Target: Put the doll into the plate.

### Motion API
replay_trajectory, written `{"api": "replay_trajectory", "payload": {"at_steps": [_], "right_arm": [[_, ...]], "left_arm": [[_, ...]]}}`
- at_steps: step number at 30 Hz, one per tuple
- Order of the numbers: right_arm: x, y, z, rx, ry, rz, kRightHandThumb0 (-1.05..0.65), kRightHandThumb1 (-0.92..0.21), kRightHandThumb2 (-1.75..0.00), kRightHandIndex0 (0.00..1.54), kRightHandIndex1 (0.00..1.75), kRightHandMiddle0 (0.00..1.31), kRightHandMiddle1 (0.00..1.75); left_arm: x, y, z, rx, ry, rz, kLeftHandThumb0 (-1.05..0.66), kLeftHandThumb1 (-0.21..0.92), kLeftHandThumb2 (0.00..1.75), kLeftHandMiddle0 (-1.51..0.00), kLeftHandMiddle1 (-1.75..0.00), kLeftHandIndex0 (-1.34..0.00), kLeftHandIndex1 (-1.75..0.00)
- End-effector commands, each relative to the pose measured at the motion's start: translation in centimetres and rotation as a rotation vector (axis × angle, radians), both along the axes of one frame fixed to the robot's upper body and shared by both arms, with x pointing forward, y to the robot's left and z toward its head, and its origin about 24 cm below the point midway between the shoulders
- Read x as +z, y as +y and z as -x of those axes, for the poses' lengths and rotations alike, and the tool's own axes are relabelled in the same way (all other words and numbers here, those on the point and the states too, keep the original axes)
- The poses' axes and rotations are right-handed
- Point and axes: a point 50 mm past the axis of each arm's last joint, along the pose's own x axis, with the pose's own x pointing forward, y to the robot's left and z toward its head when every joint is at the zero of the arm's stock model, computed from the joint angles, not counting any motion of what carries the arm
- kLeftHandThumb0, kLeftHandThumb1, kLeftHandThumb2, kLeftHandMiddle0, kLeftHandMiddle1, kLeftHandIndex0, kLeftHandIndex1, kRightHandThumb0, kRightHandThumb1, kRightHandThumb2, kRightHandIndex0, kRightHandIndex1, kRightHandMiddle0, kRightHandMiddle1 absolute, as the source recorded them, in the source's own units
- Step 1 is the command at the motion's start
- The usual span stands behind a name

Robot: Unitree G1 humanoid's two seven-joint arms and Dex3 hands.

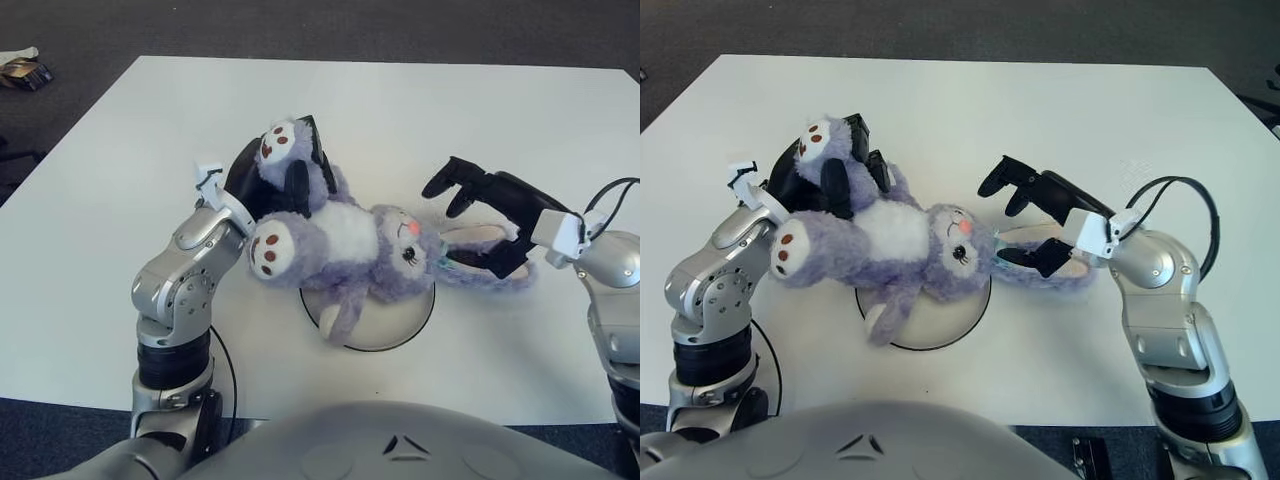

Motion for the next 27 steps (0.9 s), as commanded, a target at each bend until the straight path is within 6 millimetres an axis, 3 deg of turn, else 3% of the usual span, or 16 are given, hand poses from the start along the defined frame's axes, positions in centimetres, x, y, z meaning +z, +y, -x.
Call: {"api": "replay_trajectory", "payload": {"at_steps": [1, 3, 7, 12, 13, 15, 18, 21, 27], "right_arm": [[0.6, -0.3, -0.1, 0.036, -0.002, -0.022, -0.66, -0.25, -0.93, 0.07, 0.77, 0.00, 0.84], [0.7, -0.6, -0.2, 0.054, 0.006, -0.049, -0.66, -0.25, -0.93, 0.06, 0.71, 0.00, 0.82], [0.9, -1.0, -0.4, 0.123, 0.015, -0.118, -0.70, -0.26, -0.90, 0.05, 0.57, 0.00, 0.77], [1.1, -1.9, -0.9, 0.171, 0.051, -0.173, -0.71, -0.26, -0.89, 0.02, 0.47, 0.00, 0.73], [1.1, -2.1, -1.0, 0.176, 0.063, -0.191, -0.69, -0.24, -0.90, 0.01, 0.44, 0.00, 0.73], [1.1, -2.4, -1.2, 0.182, 0.084, -0.219, -0.66, -0.22, -0.93, 0.01, 0.40, 0.00, 0.73], [1.2, -2.8, -1.3, 0.174, 0.113, -0.267, -0.60, -0.18, -0.97, 0.01, 0.36, 0.00, 0.76], [1.3, -3.2, -1.3, 0.163, 0.132, -0.289, -0.47, -0.13, -1.05, 0.00, 0.32, 0.00, 0.79], [1.5, -4.0, -1.8, 0.156, 0.171, -0.311, -0.35, -0.10, -1.15, 0.01, 0.28, 0.00, 0.87]], "left_arm": [[-0.2, 0.4, 0.0, -0.020, 0.039, -0.003, 0.08, 0.28, 1.24, -0.76, -1.38, -0.55, -1.75], [-0.2, 0.5, 0.0, -0.024, 0.050, -0.006, 0.04, 0.32, 1.20, -0.74, -1.38, -0.49, -1.75], [-0.2, 0.7, 0.0, -0.028, 0.071, -0.007, 0.00, 0.50, 1.04, -0.53, -1.55, -0.33, -1.75], [-0.2, 0.9, -0.1, -0.063, 0.117, 0.040, -0.01, 0.61, 0.95, -0.37, -1.67, -0.25, -1.75], [-0.3, 1.0, -0.2, -0.068, 0.125, 0.049, -0.14, 0.64, 0.90, -0.30, -1.70, -0.28, -1.75], [-0.3, 1.2, -0.3, -0.072, 0.133, 0.057, -0.26, 0.68, 0.85, -0.23, -1.72, -0.29, -1.75], [-0.3, 1.3, -0.4, -0.075, 0.132, 0.068, -0.34, 0.73, 0.78, -0.17, -1.71, -0.29, -1.75], [-0.3, 1.5, -0.6, -0.085, 0.137, 0.084, -0.69, 0.86, 0.69, -0.15, -1.70, -0.14, -1.70], [-0.2, 2.1, -0.6, -0.114, 0.151, 0.097, -0.97, 0.91, 0.79, -0.13, -1.59, -0.03, -1.64]]}}
